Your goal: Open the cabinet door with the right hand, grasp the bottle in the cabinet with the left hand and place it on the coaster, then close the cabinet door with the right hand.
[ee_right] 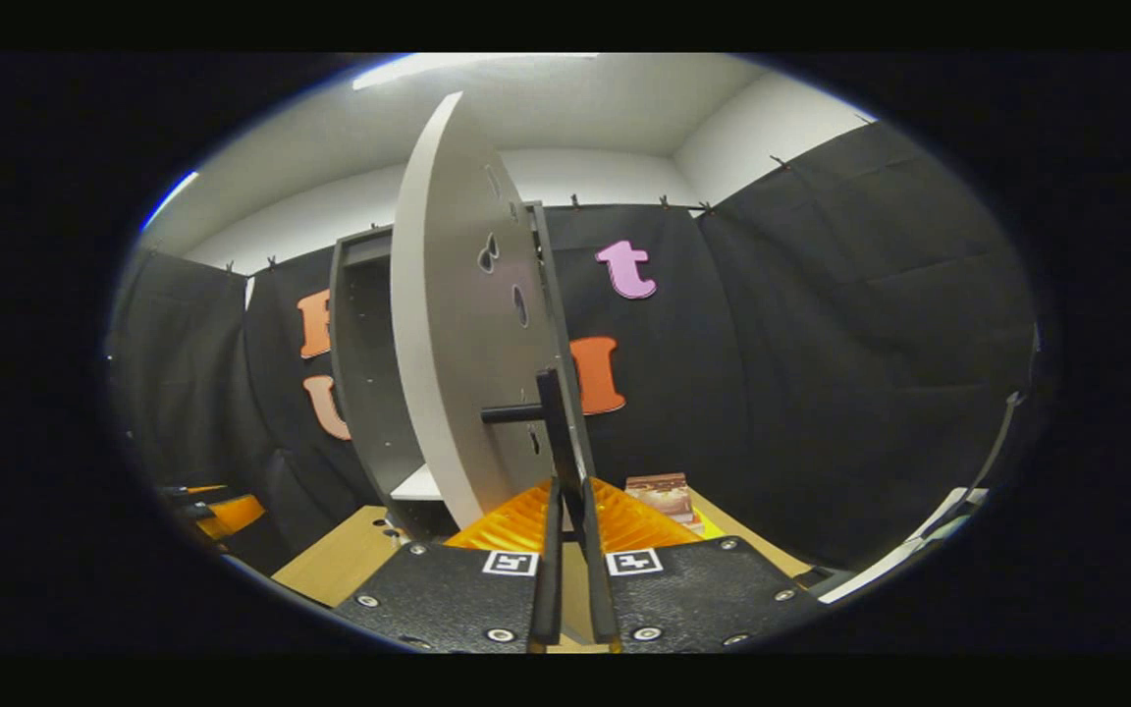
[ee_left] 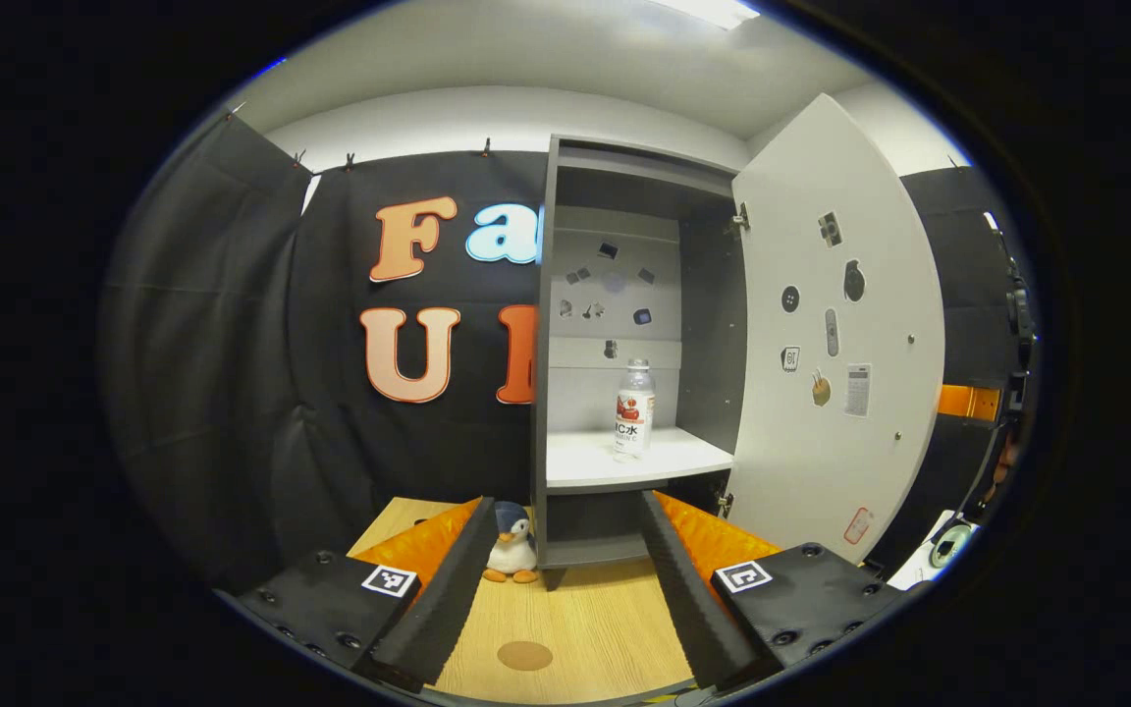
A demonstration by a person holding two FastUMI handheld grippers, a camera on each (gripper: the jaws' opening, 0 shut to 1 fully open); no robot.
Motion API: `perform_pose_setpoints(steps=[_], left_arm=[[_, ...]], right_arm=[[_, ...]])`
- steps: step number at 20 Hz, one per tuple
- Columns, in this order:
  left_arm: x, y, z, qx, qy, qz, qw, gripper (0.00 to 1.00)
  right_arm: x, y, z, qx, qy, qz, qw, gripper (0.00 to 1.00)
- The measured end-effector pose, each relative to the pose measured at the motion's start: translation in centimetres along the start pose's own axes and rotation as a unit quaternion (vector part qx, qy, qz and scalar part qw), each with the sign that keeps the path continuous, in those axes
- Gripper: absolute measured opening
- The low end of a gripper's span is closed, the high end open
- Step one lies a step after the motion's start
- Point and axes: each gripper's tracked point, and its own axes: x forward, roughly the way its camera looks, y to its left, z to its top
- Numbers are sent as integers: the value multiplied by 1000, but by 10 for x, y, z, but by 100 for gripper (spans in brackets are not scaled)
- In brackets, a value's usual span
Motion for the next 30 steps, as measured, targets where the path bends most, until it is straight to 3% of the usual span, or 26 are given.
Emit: perform_pose_setpoints(steps=[1,5,8,9,10,13,17,19,21,22,23,28,29,30], left_arm=[[-2,-2,-1,-1,1,2,1000,95],[-3,-10,-8,-11,7,6,1000,95],[-6,-13,-8,-14,8,13,1000,95],[-6,-14,-7,-14,6,15,1000,95],[-7,-15,-7,-14,5,16,1000,95],[-8,-18,1,-13,-7,18,1000,95],[9,-22,11,-7,-23,14,1000,95],[33,-26,13,-6,-27,6,1000,95],[63,-32,15,-7,-30,-6,1000,95],[78,-34,17,-6,-35,-13,999,95],[96,-37,22,-3,-42,-20,999,95],[175,-63,21,7,-46,-59,997,95],[189,-69,21,6,-45,-68,997,95],[203,-73,21,5,-45,-75,996,95]], right_arm=[[-1,-10,3,1,-4,0,1000,11],[0,-46,7,0,-5,-11,1000,7],[-1,-49,7,8,2,10,1000,6],[0,-49,7,9,5,15,1000,0],[0,-50,4,7,8,16,1000,16],[-3,-52,5,4,8,13,1000,7],[-16,-54,4,-7,10,-2,1000,7],[-29,-41,9,-3,7,2,1000,11],[-42,-36,16,-7,-5,-22,1000,6],[-49,-30,21,-11,-12,-29,999,11],[-58,-16,30,-14,-21,-34,999,6],[-70,50,44,-54,-43,-32,997,5],[-69,60,42,-60,-43,-32,997,16],[-66,68,39,-64,-40,-31,997,6]])
